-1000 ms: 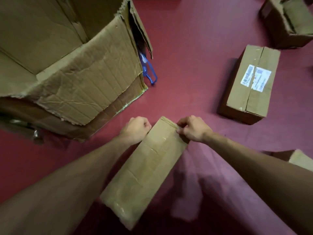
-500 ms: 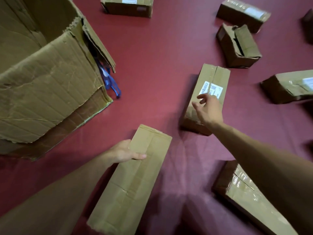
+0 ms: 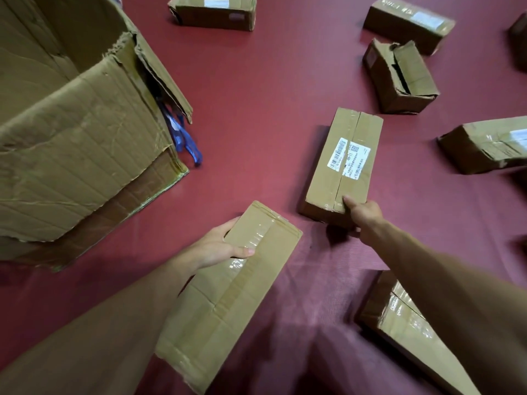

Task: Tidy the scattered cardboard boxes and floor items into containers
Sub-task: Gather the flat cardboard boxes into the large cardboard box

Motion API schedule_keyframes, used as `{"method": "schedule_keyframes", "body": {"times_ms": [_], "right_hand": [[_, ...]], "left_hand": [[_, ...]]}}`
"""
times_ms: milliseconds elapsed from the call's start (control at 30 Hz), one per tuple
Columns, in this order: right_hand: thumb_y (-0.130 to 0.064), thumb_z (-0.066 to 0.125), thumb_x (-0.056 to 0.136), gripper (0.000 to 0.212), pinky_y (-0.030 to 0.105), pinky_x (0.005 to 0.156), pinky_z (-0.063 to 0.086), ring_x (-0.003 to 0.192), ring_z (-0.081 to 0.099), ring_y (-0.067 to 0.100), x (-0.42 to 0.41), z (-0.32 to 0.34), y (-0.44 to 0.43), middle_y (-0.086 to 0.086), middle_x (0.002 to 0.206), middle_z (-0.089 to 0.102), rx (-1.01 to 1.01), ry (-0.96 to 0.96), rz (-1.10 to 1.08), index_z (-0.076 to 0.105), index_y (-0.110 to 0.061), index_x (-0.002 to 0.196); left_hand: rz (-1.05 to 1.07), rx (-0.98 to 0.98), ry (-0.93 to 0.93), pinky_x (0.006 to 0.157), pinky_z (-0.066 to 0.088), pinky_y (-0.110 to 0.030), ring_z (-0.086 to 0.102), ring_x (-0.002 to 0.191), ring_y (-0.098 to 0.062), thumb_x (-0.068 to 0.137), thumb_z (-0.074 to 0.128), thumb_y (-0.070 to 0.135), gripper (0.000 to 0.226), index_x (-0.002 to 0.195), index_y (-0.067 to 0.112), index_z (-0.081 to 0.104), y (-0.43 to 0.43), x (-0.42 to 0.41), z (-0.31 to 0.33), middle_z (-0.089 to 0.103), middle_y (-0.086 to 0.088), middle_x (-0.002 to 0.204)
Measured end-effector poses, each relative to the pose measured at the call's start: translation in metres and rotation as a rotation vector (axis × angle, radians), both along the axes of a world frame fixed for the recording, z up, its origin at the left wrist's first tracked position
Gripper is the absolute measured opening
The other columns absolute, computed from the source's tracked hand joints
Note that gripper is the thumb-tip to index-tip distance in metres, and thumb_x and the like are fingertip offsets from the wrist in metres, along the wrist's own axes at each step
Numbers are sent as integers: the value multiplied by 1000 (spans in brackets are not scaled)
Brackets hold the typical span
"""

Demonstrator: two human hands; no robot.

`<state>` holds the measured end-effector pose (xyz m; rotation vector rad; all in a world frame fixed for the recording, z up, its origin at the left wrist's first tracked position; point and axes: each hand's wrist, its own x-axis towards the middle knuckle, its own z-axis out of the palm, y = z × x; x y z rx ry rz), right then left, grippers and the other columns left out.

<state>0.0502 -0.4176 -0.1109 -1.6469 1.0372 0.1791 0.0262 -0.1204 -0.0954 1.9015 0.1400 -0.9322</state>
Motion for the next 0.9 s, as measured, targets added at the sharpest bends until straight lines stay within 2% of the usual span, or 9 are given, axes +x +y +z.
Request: {"method": "schedule_keyframes", "body": {"times_ms": [67,233,300,433,567,667,767,833,900], "right_hand": [[-30,61,91,23,45,75,52,79,58,26,0,4,4,11,95,60,-14,25,24,55,-10,100],[-24,58,93,21,40,64,51,68,57,26,-4,20,17,10,81,61,56,52,86,55,-9,107],[-20,61,91,20,42,63,52,65,57,23,-3,27,23,7,78,59,145,34,54,55,-8,107],[-24,69,82,19,46,79,51,74,55,23,2,46,40,8,82,55,326,9,-17,57,-13,92],[-31,67,82,17,46,83,52,84,59,27,17,77,64,8,86,55,494,-108,-129,55,-19,84],[-36,62,83,16,44,85,53,79,56,22,33,109,87,6,84,57,607,-231,-145,56,-22,88],[-44,60,83,22,44,87,52,71,46,20,53,149,107,4,77,53,701,-344,-127,56,-23,88],[-49,65,80,28,45,91,51,83,50,21,66,180,121,6,76,48,713,-391,-106,56,-23,85],[-53,78,65,42,40,81,57,77,50,23,79,210,139,10,75,43,722,-441,-62,55,-23,83]], "left_hand": [[-34,-22,-13,79,50,-12,65,97,-2,73,81,18,77,134,48,43,-2,-2,2,66,19,110],[-116,-11,-37,89,49,-21,64,103,-9,75,79,18,81,140,44,38,5,3,19,64,13,116],[-68,6,-65,93,50,-28,65,103,-10,75,78,32,73,138,39,42,18,10,28,66,9,118],[75,177,-154,98,50,-36,65,104,-14,52,69,76,98,135,27,49,49,27,50,65,5,122],[183,72,-206,83,50,-23,67,92,-11,78,70,44,43,114,20,66,59,43,98,71,4,108],[240,-12,-242,67,52,-23,65,66,-11,79,63,32,19,87,17,70,67,58,149,73,2,81],[266,-93,-293,44,35,-17,48,38,-2,86,58,25,17,71,18,63,79,75,213,57,12,47],[286,-129,-352,47,29,-21,43,39,-2,85,62,31,16,80,17,69,92,87,253,55,14,48],[347,-169,-411,50,27,-24,41,46,-5,76,70,43,32,94,17,74,110,100,285,59,11,59]]}}
